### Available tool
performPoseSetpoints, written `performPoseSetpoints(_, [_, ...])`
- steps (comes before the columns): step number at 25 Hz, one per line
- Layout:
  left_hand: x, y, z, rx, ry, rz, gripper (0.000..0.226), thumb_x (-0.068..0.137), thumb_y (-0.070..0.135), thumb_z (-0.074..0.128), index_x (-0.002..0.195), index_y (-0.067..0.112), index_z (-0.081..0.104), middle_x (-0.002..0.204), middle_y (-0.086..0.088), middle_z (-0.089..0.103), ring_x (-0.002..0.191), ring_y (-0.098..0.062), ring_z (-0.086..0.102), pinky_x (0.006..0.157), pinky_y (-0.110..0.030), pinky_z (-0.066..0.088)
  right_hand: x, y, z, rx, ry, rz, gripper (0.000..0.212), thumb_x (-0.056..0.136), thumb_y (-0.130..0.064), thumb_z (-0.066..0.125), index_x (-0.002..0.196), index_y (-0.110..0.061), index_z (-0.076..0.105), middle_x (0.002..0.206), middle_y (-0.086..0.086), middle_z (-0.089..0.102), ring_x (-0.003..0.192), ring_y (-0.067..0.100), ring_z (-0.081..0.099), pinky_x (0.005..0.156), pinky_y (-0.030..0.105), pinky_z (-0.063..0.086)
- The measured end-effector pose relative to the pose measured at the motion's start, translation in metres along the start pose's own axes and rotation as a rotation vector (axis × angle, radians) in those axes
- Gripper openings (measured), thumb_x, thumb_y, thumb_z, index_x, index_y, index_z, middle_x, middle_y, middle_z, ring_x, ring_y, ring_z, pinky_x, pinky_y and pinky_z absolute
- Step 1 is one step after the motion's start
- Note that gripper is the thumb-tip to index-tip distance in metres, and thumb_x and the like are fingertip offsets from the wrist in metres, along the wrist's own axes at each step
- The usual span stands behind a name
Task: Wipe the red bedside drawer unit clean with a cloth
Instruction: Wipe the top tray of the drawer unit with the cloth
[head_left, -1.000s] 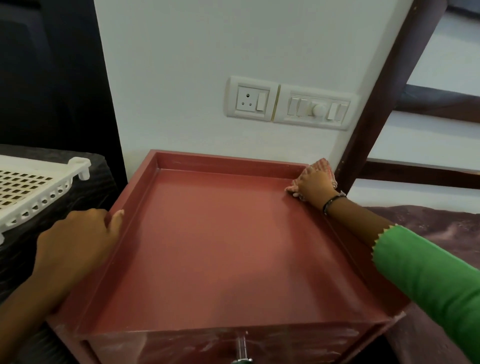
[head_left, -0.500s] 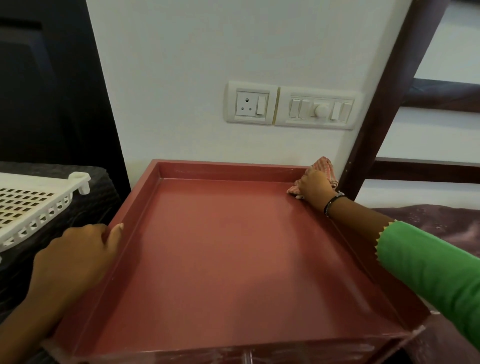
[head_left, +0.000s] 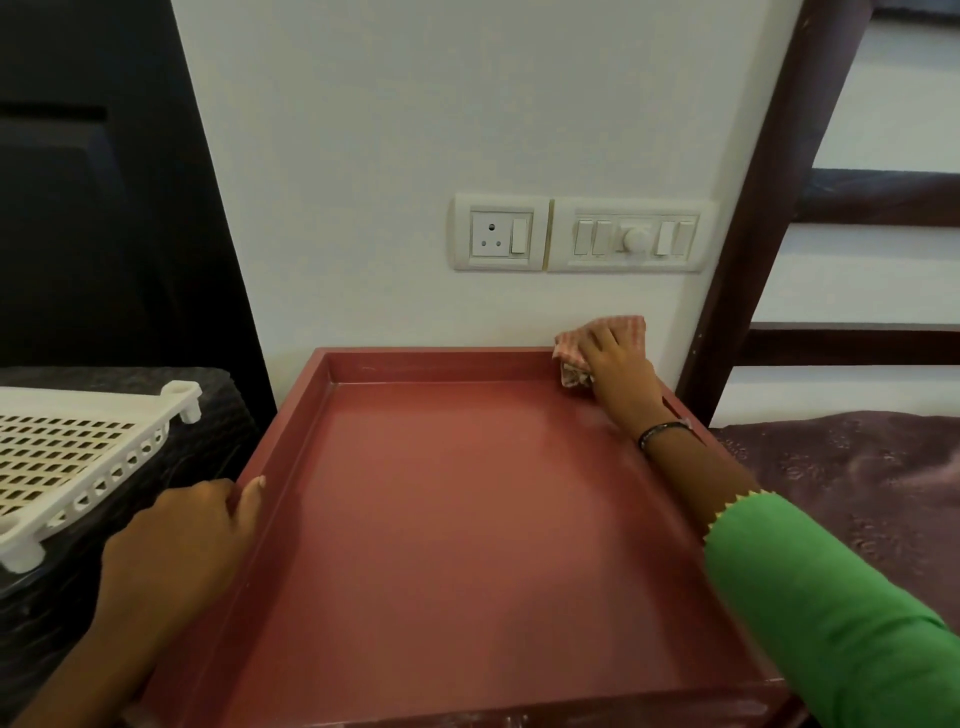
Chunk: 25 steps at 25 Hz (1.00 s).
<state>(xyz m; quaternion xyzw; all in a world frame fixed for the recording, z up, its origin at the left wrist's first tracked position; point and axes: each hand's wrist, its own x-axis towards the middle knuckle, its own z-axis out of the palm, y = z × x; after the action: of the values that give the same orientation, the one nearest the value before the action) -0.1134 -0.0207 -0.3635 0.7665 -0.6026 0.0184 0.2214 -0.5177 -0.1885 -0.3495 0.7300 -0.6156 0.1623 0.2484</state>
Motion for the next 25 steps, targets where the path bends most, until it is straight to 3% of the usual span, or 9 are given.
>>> performPoseSetpoints(2, [0.000,0.000,0.001,0.000,-0.002,-0.006,0.047,0.098,0.049,0.032,0.086,0.020,0.066,0.065,0.005,0.053,0.057,-0.013,0.051,0.058,-0.029,0.043,0.001,-0.007,0.017,-0.042,-0.135,0.142,0.049,0.088,0.001,0.048,0.136,-0.002,0.039,0.133,0.021,0.044,0.123,0.039,0.041,0.106,0.047,0.036])
performPoseSetpoints(6, [0.000,0.000,0.001,-0.011,0.004,-0.001,0.048,0.097,0.051,0.030,0.086,0.021,0.066,0.067,0.003,0.058,0.059,-0.013,0.057,0.058,-0.028,0.045,0.015,-0.016,0.031,-0.095,-0.210,0.289,0.040,0.095,-0.009,0.042,0.135,-0.007,0.037,0.131,0.020,0.041,0.121,0.039,0.040,0.099,0.041,0.041])
performPoseSetpoints(9, [-0.002,0.003,0.001,0.011,0.029,-0.010,0.049,0.097,0.052,0.030,0.085,0.020,0.066,0.068,0.003,0.057,0.062,-0.018,0.058,0.060,-0.029,0.045,0.018,-0.006,0.032,-0.017,-0.239,0.234,0.040,0.093,-0.018,0.051,0.131,-0.011,0.043,0.131,0.017,0.043,0.119,0.041,0.040,0.103,0.047,0.036])
performPoseSetpoints(12, [-0.004,0.004,-0.001,-0.010,0.040,-0.012,0.049,0.097,0.052,0.031,0.087,0.020,0.066,0.069,0.003,0.054,0.065,-0.022,0.057,0.064,-0.032,0.046,0.019,-0.014,0.022,0.173,-0.297,0.152,0.054,0.085,-0.013,0.058,0.137,-0.016,0.043,0.134,0.013,0.045,0.118,0.040,0.045,0.102,0.048,0.039])
performPoseSetpoints(16, [-0.004,0.007,-0.004,-0.024,0.025,-0.008,0.048,0.098,0.049,0.032,0.087,0.017,0.067,0.065,0.005,0.051,0.057,-0.014,0.050,0.059,-0.030,0.043,0.031,-0.092,0.009,0.342,-0.279,-0.112,0.045,0.086,-0.017,0.058,0.131,-0.022,0.052,0.136,0.004,0.052,0.121,0.029,0.050,0.101,0.042,0.040])
performPoseSetpoints(19, [-0.008,0.010,-0.008,0.012,0.033,-0.023,0.047,0.099,0.047,0.033,0.090,0.017,0.067,0.063,0.007,0.046,0.053,-0.009,0.040,0.053,-0.027,0.031,0.036,-0.135,0.008,0.288,-0.263,-0.326,0.057,0.086,-0.003,0.054,0.138,-0.023,0.046,0.146,0.002,0.043,0.127,0.027,0.044,0.102,0.039,0.038])
performPoseSetpoints(22, [-0.010,0.012,-0.012,0.044,0.031,-0.024,0.047,0.100,0.047,0.032,0.089,0.017,0.066,0.063,0.007,0.047,0.053,-0.008,0.041,0.050,-0.026,0.028,0.036,-0.122,0.012,0.259,-0.228,-0.286,0.062,0.087,-0.002,0.051,0.141,-0.031,0.041,0.147,-0.004,0.041,0.131,0.025,0.042,0.094,0.040,0.047])
performPoseSetpoints(25, [-0.011,0.012,-0.013,0.051,0.027,-0.009,0.047,0.100,0.045,0.032,0.083,0.016,0.064,0.063,0.005,0.051,0.052,-0.007,0.046,0.046,-0.023,0.025,0.022,-0.079,0.016,0.307,-0.208,-0.154,0.057,0.088,-0.009,0.052,0.139,-0.034,0.044,0.141,-0.003,0.049,0.126,0.025,0.048,0.091,0.039,0.046])
